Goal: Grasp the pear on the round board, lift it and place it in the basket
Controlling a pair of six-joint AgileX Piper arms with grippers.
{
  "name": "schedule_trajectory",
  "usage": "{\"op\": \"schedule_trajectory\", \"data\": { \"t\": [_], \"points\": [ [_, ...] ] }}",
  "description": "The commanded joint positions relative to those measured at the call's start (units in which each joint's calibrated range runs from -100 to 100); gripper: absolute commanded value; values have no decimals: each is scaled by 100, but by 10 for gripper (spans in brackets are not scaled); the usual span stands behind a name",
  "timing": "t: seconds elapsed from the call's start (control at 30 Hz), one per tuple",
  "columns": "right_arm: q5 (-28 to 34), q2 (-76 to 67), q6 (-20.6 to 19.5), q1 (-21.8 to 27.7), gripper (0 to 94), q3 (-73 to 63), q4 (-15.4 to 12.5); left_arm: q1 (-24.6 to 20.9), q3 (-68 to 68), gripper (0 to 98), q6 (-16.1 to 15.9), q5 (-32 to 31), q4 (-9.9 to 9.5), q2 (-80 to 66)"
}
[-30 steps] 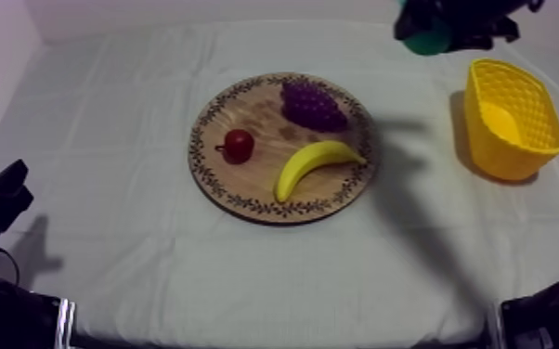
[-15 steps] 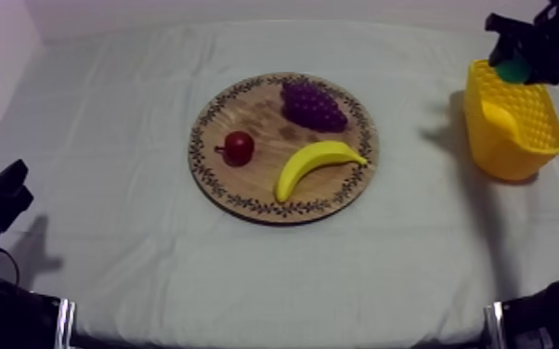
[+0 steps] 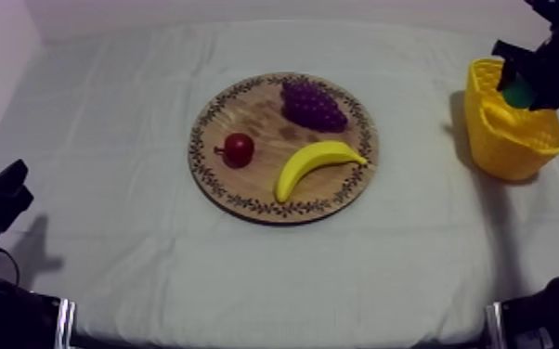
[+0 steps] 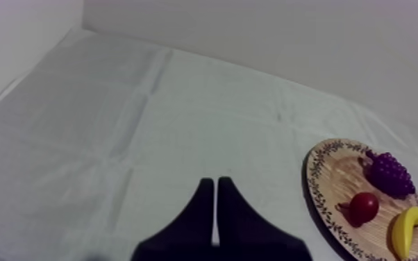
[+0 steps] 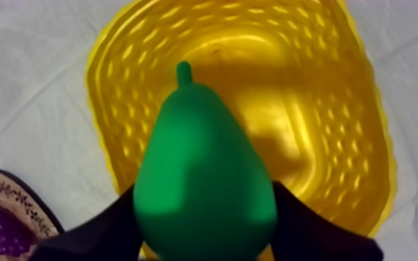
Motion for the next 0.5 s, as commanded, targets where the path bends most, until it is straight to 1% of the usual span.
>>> {"op": "schedule_trajectory", "data": {
  "t": [0.0, 0.13, 0.23, 0.33, 0.47],
  "points": [
    [80, 64, -39, 9, 494, -56, 16, -1, 3, 1, -1, -1, 2, 0],
    [125, 88, -81, 43, 563, -102, 41, -1, 3, 1, -1, -1, 2, 0],
    [255, -6, -42, 66, 592, -131, -6, -1, 3, 1, -1, -1, 2, 0],
    [435, -203, 18, 74, 607, -158, -66, -1, 3, 1, -1, -1, 2, 0],
    [616, -651, 57, 62, 599, -117, -66, -1, 3, 1, -1, -1, 2, 0]
  ]
}}
